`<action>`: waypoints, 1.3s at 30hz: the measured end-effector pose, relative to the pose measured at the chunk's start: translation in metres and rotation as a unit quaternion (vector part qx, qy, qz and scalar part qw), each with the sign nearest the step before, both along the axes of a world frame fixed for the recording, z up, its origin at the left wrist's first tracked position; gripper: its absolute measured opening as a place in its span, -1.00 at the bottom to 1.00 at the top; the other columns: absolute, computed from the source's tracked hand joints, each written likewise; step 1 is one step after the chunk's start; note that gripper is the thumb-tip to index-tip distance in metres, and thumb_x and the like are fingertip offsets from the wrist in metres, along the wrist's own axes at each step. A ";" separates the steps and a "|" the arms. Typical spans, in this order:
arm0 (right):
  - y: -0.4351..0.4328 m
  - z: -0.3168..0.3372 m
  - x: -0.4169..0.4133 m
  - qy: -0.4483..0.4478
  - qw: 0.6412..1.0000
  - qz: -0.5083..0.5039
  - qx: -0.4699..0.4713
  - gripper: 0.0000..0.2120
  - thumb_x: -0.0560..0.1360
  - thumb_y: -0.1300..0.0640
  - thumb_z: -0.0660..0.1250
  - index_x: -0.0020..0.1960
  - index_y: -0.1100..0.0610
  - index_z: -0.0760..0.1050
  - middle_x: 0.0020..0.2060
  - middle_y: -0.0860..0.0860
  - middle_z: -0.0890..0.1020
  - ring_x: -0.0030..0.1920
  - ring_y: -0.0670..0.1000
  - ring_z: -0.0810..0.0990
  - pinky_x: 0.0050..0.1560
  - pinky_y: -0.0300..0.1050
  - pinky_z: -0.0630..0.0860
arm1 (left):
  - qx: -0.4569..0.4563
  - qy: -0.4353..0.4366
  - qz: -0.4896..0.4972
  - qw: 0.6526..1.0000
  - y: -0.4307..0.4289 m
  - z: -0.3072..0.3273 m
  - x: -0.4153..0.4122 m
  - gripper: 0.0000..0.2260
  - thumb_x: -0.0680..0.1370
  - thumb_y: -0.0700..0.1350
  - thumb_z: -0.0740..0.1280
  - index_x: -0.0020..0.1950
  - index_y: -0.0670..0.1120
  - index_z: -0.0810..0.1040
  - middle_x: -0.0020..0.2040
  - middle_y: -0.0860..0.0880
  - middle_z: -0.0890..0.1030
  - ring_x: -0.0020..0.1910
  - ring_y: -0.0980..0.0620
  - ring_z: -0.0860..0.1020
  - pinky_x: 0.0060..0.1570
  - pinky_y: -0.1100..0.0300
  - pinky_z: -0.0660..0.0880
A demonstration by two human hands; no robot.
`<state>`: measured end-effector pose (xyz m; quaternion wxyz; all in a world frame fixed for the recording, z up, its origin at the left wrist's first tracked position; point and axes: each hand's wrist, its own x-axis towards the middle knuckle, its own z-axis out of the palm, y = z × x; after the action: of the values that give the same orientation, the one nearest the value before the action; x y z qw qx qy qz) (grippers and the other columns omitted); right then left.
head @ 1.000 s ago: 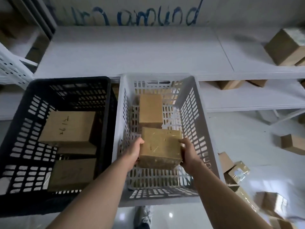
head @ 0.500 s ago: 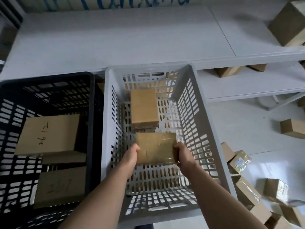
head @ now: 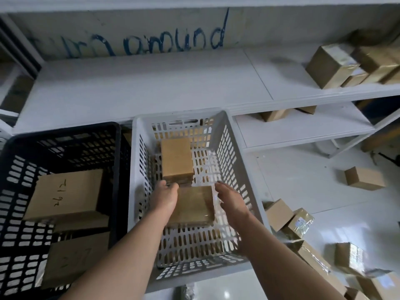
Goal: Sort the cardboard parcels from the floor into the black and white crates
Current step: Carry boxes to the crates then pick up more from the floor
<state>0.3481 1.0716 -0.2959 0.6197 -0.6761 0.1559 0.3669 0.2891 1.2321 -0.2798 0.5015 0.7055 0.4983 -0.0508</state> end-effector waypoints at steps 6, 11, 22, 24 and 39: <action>-0.041 0.065 0.009 -0.070 0.994 -0.051 0.068 -0.61 0.57 0.14 0.30 0.38 0.16 0.45 0.20 0.08 0.62 0.22 0.07 0.57 0.30 0.03 0.47 | 0.047 -0.111 0.003 0.993 -0.040 0.067 0.017 -0.70 0.63 -0.18 0.23 0.36 -0.17 0.47 0.31 -0.11 0.53 0.26 -0.08 0.50 0.07 0.21 0.35; -0.115 0.120 0.013 -0.117 0.984 -0.120 0.065 -0.72 0.55 0.16 0.31 0.26 0.07 0.52 0.18 0.16 0.61 0.26 0.10 0.54 0.29 0.02 0.43 | 0.039 -0.190 -0.019 0.981 -0.100 0.105 0.043 -0.85 0.60 -0.17 0.26 0.12 -0.06 0.57 0.11 -0.07 0.62 0.00 -0.10 0.59 -0.06 0.10 0.51; -0.376 0.159 -0.021 -0.147 0.943 -0.293 0.062 -0.70 0.61 0.12 0.23 0.33 0.11 0.48 0.18 0.06 0.60 0.25 0.10 0.52 0.38 0.09 0.38 | -0.040 -0.258 -0.165 0.951 -0.353 0.152 0.064 -0.85 0.59 -0.14 0.23 -0.03 -0.12 0.58 -0.06 -0.08 0.64 -0.13 -0.02 0.57 -0.11 0.14 0.52; -0.427 0.160 -0.035 -0.143 0.937 -0.315 0.050 -0.69 0.62 0.11 0.22 0.34 0.12 0.47 0.19 0.07 0.59 0.26 0.10 0.51 0.39 0.09 0.38 | -0.060 -0.253 -0.197 0.946 -0.405 0.153 0.058 -0.84 0.60 -0.14 0.21 -0.04 -0.14 0.56 -0.14 -0.07 0.61 -0.22 0.03 0.53 -0.25 0.20 0.45; -0.699 0.125 -0.114 -0.096 0.889 -0.447 -0.010 -0.68 0.62 0.04 0.21 0.34 0.11 0.47 0.21 0.08 0.59 0.24 0.10 0.52 0.36 0.12 0.40 | -0.150 -0.120 -0.395 0.898 -0.681 0.119 0.037 -0.86 0.54 -0.20 0.19 -0.20 -0.14 0.47 -0.32 -0.09 0.50 -0.26 -0.08 0.42 -0.18 0.14 0.38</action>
<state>0.2343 0.3731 -0.1707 0.7231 -0.5727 0.3857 -0.0173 0.3265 0.5514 -0.1607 0.5960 0.7616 0.1013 -0.2334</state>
